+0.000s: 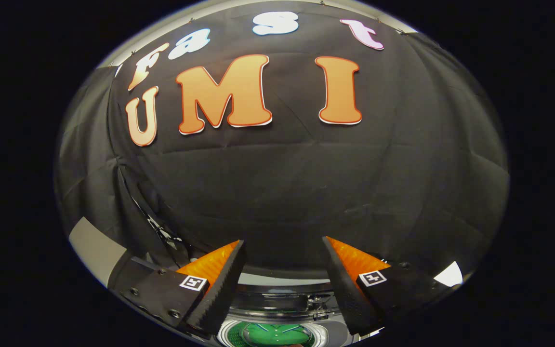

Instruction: Put the clothes into the washing machine and then close the washing machine lid.

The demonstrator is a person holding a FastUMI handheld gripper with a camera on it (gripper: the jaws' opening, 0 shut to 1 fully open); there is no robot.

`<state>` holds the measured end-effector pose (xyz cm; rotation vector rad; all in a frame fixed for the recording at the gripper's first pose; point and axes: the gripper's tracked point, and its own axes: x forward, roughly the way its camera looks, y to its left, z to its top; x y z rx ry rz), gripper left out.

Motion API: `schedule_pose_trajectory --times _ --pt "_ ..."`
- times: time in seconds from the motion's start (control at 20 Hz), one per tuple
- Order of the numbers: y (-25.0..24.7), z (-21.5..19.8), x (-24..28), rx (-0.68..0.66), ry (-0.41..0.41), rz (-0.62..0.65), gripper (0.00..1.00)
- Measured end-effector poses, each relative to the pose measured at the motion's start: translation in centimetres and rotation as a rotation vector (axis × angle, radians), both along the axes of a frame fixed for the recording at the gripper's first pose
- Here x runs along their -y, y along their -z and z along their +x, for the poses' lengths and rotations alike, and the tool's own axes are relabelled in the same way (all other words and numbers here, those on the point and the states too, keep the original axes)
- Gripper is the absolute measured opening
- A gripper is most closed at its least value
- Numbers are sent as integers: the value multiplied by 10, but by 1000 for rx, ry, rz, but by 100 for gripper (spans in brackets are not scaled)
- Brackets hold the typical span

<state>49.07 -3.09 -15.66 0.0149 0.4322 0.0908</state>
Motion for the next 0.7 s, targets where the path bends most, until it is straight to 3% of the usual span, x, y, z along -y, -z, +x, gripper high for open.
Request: schedule_pose_trajectory --times 0.3,0.7 --pt "37 14 -3 -88 26 2 99" --pt "32 -5 -2 -49 18 2 100"
